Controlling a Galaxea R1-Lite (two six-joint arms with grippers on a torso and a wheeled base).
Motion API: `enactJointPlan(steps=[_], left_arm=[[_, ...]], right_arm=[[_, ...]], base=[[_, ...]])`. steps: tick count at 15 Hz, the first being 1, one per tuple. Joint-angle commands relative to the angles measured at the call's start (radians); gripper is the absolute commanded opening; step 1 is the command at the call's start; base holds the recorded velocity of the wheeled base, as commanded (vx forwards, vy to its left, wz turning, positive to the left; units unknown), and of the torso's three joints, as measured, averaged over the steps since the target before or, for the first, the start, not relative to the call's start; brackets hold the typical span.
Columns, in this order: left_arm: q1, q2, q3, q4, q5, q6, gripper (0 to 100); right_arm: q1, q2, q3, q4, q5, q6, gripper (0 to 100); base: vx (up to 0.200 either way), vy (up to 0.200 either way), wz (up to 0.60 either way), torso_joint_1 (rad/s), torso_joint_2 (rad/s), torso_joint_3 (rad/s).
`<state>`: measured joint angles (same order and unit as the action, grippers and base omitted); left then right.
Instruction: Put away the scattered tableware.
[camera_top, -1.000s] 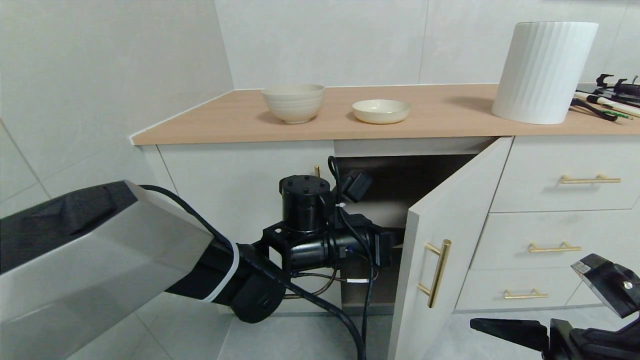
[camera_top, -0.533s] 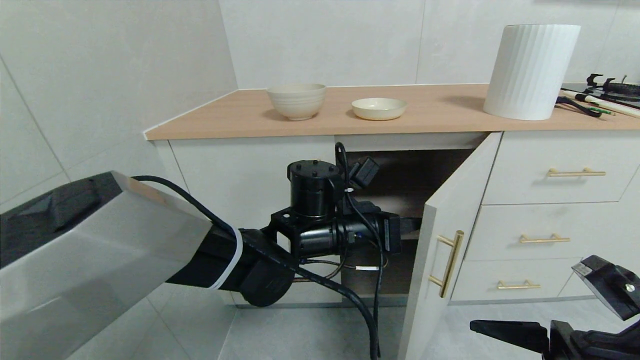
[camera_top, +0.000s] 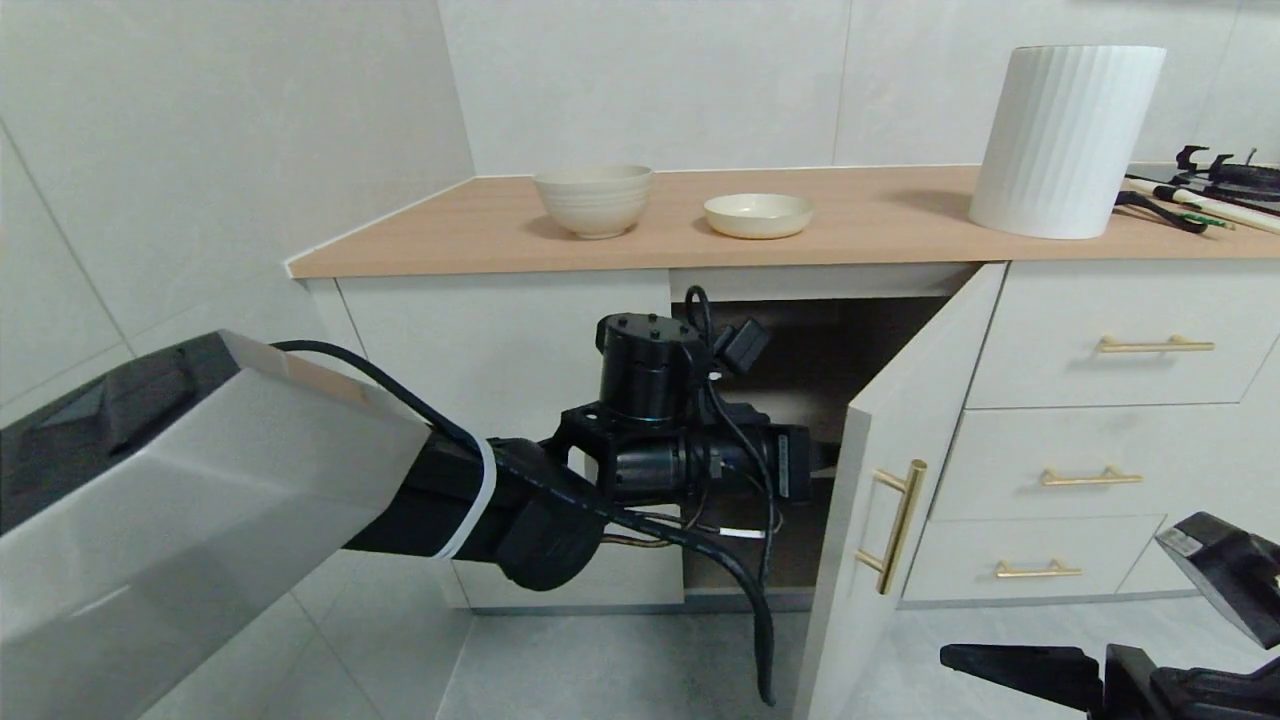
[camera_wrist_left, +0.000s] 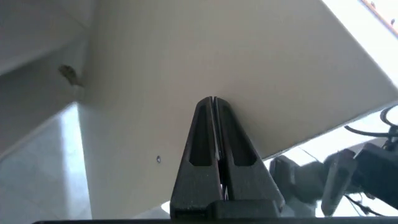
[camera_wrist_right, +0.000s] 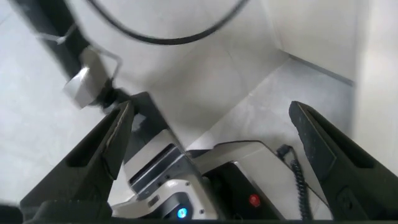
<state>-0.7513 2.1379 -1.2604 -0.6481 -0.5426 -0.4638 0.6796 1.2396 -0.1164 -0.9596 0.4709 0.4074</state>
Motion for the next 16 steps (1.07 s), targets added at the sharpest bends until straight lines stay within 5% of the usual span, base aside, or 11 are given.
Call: enactJointPlan(steps=[1,3,5,8,9,12,16], left_arm=[[-0.088,-0.046,-0.054,0.056,-0.004,0.001,0],[-0.180,-0.104,-0.074,0.130,-0.004,0.002,0],[-0.168,-0.173,-0.030,0.180,0.023,0.001,0],[-0.059,-0.271,0.102,0.174,0.153,0.002,0],[0.006,-0.371,0.202,0.176,0.223,0.005,0],[0.188,-0.616,0.366,0.199,0.240,0.017,0],[0.382,-0.886,0.414,0.484,0.243,0.039,0]], right_arm=[[0.071,-0.141,0.000,0.001,0.014,0.004,100],[0.117,-0.275,-0.019,0.068,0.029,0.004,100],[0.117,-0.325,-0.078,0.203,0.029,0.004,100],[0.098,-0.281,-0.126,0.271,0.026,0.001,100],[0.018,-0.190,-0.178,0.271,0.025,-0.001,100],[-0.043,-0.003,-0.327,0.272,-0.014,-0.042,100],[-0.006,0.301,-0.483,0.274,-0.518,-0.381,100]], base=[[0.000,0.000,0.00,0.000,0.00,0.000],[0.000,0.000,0.00,0.000,0.00,0.000],[0.000,0.000,0.00,0.000,0.00,0.000],[0.000,0.000,0.00,0.000,0.00,0.000],[0.000,0.000,0.00,0.000,0.00,0.000],[0.000,0.000,0.00,0.000,0.00,0.000],[0.000,0.000,0.00,0.000,0.00,0.000]])
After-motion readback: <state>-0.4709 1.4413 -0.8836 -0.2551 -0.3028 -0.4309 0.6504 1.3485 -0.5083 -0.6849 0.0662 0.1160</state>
